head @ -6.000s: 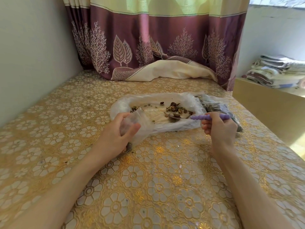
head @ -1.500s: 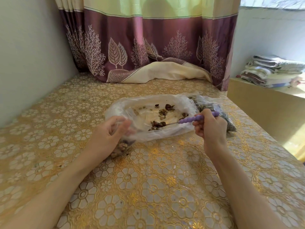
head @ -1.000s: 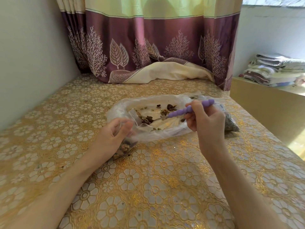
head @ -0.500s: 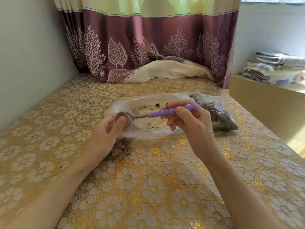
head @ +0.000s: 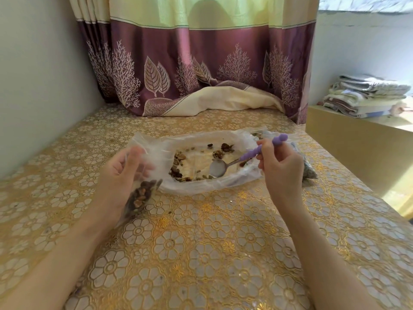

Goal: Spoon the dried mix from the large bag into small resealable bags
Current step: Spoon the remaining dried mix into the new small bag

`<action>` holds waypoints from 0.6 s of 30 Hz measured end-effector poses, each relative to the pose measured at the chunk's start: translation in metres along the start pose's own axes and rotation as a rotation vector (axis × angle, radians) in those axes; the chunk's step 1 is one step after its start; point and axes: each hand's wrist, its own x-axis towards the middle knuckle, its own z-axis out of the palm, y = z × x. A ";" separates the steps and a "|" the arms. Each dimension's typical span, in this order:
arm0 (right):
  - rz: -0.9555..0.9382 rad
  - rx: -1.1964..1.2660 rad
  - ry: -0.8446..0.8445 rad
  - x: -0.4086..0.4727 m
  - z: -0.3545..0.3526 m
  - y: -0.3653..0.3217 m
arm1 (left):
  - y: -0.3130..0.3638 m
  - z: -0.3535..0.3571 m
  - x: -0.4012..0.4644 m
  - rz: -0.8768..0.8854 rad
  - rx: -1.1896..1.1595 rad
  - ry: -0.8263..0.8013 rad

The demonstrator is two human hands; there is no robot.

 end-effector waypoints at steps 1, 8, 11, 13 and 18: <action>0.001 -0.015 0.008 0.001 -0.001 0.001 | 0.001 -0.001 0.000 0.009 0.002 0.011; 0.045 -0.063 0.003 0.003 -0.001 0.003 | 0.000 0.001 -0.001 -0.016 0.041 -0.001; 0.068 -0.027 -0.041 0.000 0.001 0.001 | -0.004 0.005 0.001 0.020 0.106 -0.009; 0.098 0.008 -0.082 -0.004 0.006 0.001 | -0.006 0.007 0.001 0.026 0.119 -0.007; 0.192 0.058 -0.119 -0.009 0.012 0.002 | -0.011 0.006 0.004 0.026 0.112 0.000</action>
